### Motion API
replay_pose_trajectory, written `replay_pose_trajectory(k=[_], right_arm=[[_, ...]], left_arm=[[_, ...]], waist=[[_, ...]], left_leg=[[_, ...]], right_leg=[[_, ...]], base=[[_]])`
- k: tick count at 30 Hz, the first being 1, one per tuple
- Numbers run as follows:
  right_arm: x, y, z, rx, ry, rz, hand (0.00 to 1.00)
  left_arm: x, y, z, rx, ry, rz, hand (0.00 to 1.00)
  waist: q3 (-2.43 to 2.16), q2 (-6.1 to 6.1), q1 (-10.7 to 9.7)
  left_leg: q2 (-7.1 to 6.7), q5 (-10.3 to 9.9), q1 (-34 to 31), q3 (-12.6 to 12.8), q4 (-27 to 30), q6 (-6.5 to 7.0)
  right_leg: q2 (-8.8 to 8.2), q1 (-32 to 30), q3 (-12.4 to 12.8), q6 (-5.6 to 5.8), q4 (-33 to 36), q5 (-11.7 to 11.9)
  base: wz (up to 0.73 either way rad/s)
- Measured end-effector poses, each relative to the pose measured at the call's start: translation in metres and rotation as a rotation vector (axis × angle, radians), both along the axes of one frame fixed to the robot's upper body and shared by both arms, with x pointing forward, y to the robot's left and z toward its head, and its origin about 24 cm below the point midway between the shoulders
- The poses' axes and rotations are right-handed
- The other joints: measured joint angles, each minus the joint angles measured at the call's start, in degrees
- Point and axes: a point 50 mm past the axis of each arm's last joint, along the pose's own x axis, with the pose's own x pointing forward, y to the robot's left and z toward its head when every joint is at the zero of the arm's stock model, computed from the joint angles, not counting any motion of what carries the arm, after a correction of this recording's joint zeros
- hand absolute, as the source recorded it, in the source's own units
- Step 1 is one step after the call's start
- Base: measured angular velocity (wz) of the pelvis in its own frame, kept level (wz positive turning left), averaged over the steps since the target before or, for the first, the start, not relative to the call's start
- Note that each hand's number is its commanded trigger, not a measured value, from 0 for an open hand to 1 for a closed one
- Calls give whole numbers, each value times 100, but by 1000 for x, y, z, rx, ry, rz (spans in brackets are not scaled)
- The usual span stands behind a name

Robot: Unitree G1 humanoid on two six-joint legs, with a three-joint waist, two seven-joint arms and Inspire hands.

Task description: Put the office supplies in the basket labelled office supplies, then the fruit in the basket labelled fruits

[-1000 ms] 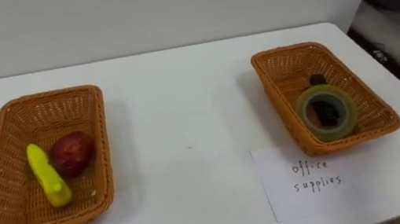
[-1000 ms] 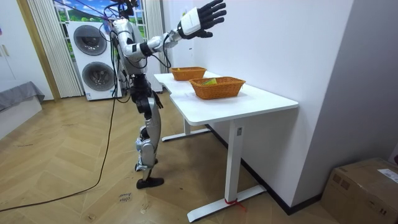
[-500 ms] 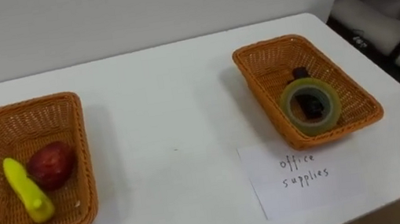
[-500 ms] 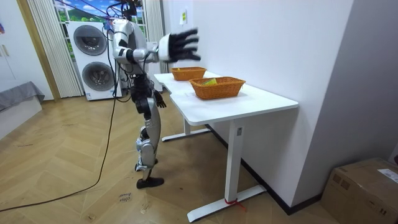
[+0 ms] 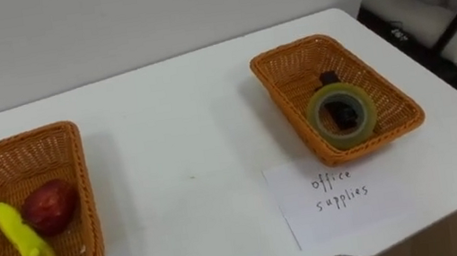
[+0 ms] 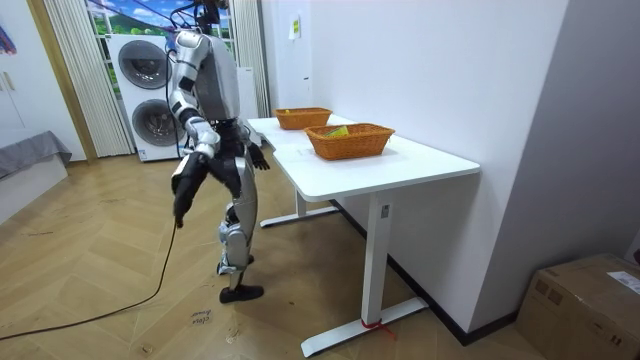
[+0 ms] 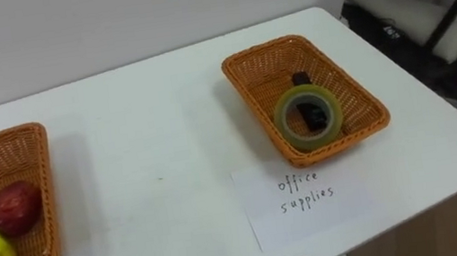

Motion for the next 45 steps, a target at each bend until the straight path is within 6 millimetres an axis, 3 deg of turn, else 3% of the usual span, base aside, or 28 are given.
replay_pose_trajectory(k=[8,13,17,22,26,29,33,39,45], right_arm=[[-41,39,-44,214,126,-96,0],[-50,67,-69,378,206,52,0],[-55,89,-84,534,266,267,0],[-47,114,-94,673,292,579,0],[-21,129,-98,733,291,853,0],[-5,130,-96,728,286,977,0],[11,136,-95,738,254,1077,0],[20,146,-96,791,227,1184,0],[17,148,-98,831,227,1204,0]], left_arm=[[-2,-11,-4,-31,7,12,0],[-4,-18,-7,-49,27,-10,0],[-6,-26,-11,-85,57,-15,0],[-3,-35,-15,-118,86,-48,0],[3,-45,-18,-155,93,-81,0],[4,-47,-19,-162,92,-92,0],[5,-50,-20,-182,97,-103,0],[4,-50,-20,-198,104,-95,0],[-3,-50,-21,-220,133,-83,0]], waist=[[-14,136,42],[-20,160,60],[-23,206,238],[-15,253,474],[5,330,661],[4,346,706],[3,355,765],[9,331,858],[49,274,859]], left_leg=[[-11,0,-15,-104,-8,-1],[-15,0,-18,-104,14,-1],[-11,0,-4,-114,52,-1],[7,-1,-42,-179,119,-1],[14,-6,-80,-273,143,-4],[11,-12,-118,-375,140,-7],[11,-19,-155,-453,142,-20],[-12,-19,-228,-573,206,-20],[-52,-19,-223,-762,249,-20]], right_leg=[[7,-8,-18,-5,-2,0],[1,1,-15,-8,-4,-6],[-9,-5,-27,-10,0,-8],[-7,11,-74,-23,-7,-6],[-4,-4,-130,-37,-12,3],[-3,-10,-192,-44,-5,-1],[-9,-10,-275,-65,-6,-26],[-51,12,-410,-63,-12,-39],[-102,113,-560,-48,-30,-114]], base=[[1],[0],[1],[5],[7],[9],[8],[8],[16]])
